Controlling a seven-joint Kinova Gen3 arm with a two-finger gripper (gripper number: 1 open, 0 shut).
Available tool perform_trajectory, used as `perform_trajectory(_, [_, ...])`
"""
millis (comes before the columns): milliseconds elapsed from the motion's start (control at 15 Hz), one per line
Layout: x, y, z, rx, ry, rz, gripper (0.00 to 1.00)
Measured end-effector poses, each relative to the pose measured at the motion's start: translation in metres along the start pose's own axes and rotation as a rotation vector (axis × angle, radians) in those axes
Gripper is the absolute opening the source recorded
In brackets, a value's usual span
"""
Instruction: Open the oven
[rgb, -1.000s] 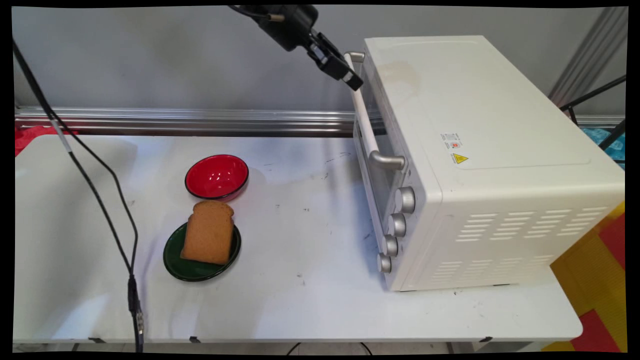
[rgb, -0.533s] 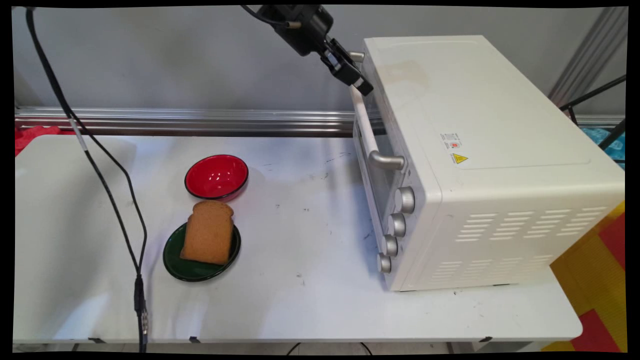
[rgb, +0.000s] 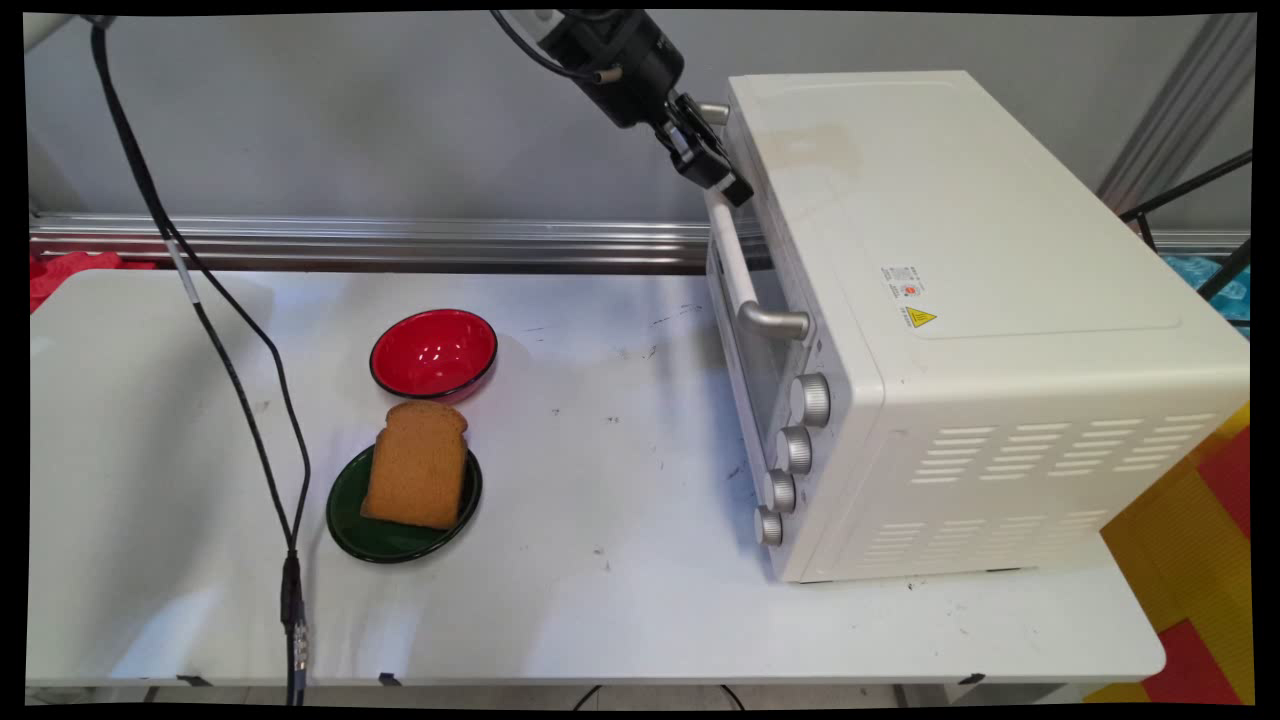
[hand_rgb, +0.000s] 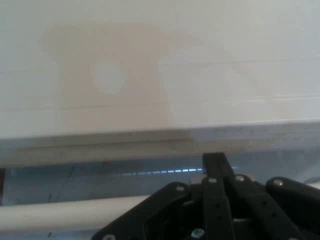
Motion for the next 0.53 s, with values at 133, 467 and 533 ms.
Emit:
perform_trajectory(133, [0.001,-0.0002,0.0055,0.006,-0.005,0.012,0.0])
perform_trajectory(467, [-0.0014,0.001,0.0127,0.013,-0.029,0.039,0.0])
perform_trajectory(533, [-0.0035,0.0017,0.0123,0.013,-0.039,0.045,0.0])
